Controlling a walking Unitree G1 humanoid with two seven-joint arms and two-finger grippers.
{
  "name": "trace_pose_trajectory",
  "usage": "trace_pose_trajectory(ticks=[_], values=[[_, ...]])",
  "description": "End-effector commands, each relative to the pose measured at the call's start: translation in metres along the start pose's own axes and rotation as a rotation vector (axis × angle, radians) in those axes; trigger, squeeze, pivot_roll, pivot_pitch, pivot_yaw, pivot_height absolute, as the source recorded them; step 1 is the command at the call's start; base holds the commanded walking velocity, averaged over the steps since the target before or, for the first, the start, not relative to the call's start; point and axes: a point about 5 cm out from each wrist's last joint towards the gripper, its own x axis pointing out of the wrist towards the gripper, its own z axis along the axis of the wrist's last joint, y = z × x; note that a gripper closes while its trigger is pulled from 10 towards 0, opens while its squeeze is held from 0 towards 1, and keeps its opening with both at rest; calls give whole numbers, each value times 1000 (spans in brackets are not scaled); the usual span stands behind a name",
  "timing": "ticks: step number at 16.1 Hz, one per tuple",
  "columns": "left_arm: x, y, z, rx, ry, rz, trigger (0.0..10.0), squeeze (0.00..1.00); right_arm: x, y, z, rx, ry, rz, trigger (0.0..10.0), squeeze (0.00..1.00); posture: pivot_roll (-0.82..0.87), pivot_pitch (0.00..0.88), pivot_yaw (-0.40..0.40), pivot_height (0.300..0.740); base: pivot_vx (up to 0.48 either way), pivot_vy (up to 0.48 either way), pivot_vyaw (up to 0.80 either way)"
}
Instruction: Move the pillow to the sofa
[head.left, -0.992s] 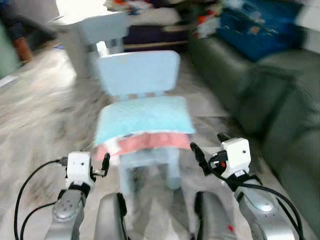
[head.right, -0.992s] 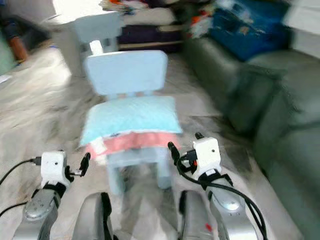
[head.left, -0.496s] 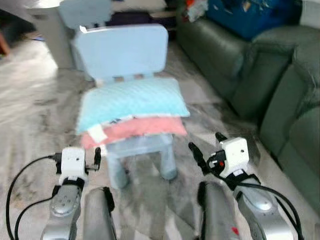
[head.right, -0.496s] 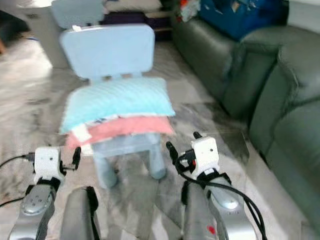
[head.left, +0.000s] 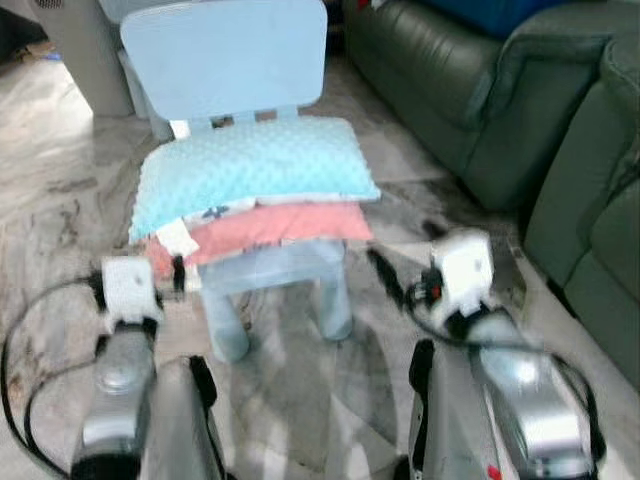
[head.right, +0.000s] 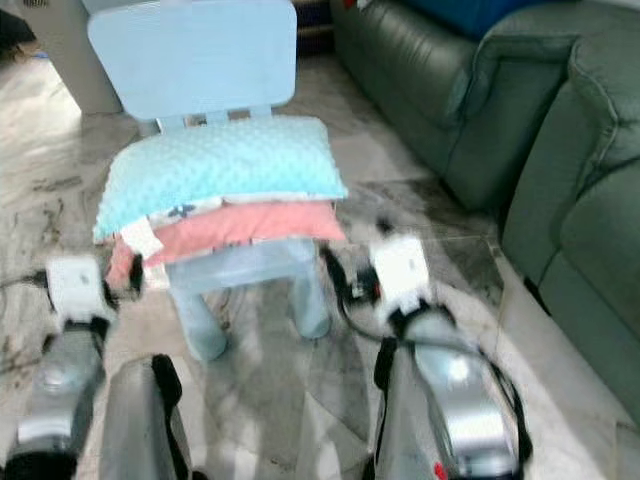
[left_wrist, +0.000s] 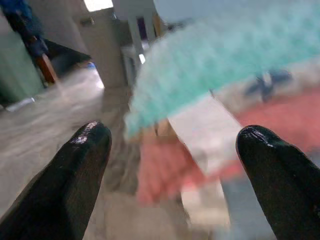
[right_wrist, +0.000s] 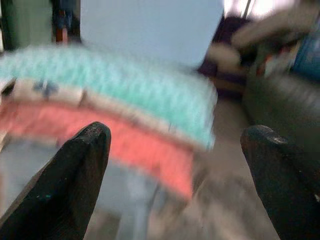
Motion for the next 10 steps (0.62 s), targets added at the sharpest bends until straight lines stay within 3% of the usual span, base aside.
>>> trace_pose_trajectory(ticks=[1, 5, 8, 10], values=[[9, 14, 2, -34, 7, 60, 10000, 0, 9, -3, 2, 14, -14, 4, 10000, 0, -158, 61, 29, 365, 0, 0, 0], [39, 27, 20, -106, -18, 109, 10000, 0, 36, -2, 9, 64, -60, 56, 10000, 0, -143, 104, 24, 365, 0, 0, 0], [58, 22, 36, -163, -52, 66, 10000, 0, 55, -4, 9, 46, -63, 85, 10000, 0, -136, 150, 23, 365, 0, 0, 0], [78, 18, 46, -292, -9, 47, 10000, 0, 71, -27, 14, 147, -71, 35, 10000, 0, -125, 192, 24, 365, 0, 0, 0]])
